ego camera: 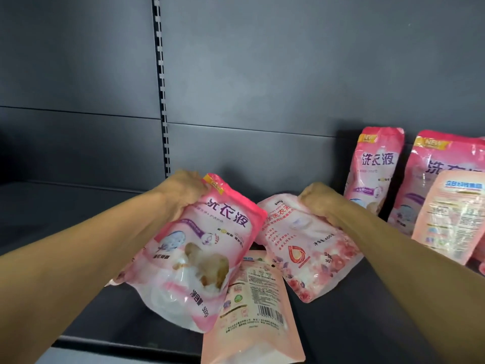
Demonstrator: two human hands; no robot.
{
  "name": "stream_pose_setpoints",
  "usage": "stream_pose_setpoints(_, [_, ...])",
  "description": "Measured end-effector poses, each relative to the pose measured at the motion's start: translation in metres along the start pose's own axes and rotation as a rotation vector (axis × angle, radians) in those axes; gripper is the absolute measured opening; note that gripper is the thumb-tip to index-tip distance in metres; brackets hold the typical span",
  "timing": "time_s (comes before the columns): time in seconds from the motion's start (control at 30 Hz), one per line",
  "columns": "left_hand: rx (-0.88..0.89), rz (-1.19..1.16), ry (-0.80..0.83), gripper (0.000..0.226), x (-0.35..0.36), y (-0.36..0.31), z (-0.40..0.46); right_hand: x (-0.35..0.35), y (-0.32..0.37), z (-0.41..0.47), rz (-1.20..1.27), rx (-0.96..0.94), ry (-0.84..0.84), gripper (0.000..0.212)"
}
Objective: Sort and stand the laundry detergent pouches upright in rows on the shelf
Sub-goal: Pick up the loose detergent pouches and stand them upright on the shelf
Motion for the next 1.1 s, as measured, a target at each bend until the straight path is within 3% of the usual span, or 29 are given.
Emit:
stream_pose_setpoints(0.23, [0.168, -0.078, -0.039, 0.020, -0.009, -0.042, -0.013, -0.047, -0.004, -0.051, 0.011, -0.172, -0.343, 0.027])
stream_pose_setpoints(0.47, [0.351, -0.191, -0.011, 0.028, 0.009, -0.082, -0.041, -0.110, -0.040, -0.106, 0.234, -0.202, -0.562, 0.019])
stream_pose_setpoints(0.67, [0.448, -0.404, -0.026, 0.029, 0.058, -0.110, -0.054, -0.160, -0.099, -0.137, 0.444, -0.104, -0.794, 0.025])
stream_pose_setpoints(0.8, [0.453, -0.557, 0.043, 0.028, 0.115, -0.127, -0.069, -0.186, -0.144, -0.149, 0.578, -0.036, -0.957, 0.017])
stream_pose_setpoints(1.1, [0.263, -0.760, 0.060, 0.027, 0.246, -0.130, -0.083, -0.190, -0.195, -0.156, 0.614, -0.015, -1.219, 0.018])
Point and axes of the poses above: each hand's wrist, its own z-axis towards the middle knuckle, its own x-axis out of the palm, y = z × x, the point moved 1 cm from there along z, towards the middle knuckle, and after that the axes turned 5 degrees about x, right-handed, at the moved point
